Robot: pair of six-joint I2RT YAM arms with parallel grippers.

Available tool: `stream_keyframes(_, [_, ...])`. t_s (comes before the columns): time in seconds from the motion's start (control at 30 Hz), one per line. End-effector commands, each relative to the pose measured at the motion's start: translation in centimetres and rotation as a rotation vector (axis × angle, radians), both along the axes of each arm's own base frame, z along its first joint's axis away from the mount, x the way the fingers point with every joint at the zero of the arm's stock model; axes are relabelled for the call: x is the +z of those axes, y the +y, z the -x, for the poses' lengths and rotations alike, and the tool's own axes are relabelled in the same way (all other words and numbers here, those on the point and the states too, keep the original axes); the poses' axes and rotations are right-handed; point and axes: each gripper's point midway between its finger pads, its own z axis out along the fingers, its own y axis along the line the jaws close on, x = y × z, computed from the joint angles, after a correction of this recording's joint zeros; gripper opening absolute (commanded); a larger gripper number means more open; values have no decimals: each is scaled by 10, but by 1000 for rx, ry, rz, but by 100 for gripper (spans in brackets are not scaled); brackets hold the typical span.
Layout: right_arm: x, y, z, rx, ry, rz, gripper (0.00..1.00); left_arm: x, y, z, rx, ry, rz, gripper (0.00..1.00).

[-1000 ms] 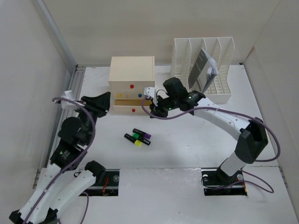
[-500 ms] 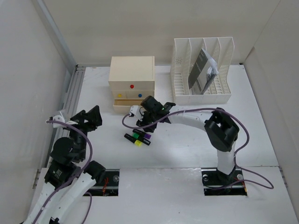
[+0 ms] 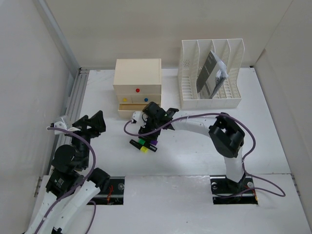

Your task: Organize the desk

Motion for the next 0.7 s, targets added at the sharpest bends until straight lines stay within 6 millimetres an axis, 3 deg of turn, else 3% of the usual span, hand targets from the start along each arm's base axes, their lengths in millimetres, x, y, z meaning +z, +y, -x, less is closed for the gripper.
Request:
stream_keyframes(0.0, [4,16,-1,9,-10,-27,60,9,1,2,0,-37,3,68])
stream_keyframes(0.23, [-2,21,9,33,7,-17,65,12,4,5,0,-52,13,69])
stream_keyframes(0.67, [-23,12,4,3,-15,58,62,13,5,7,0,-60,18,69])
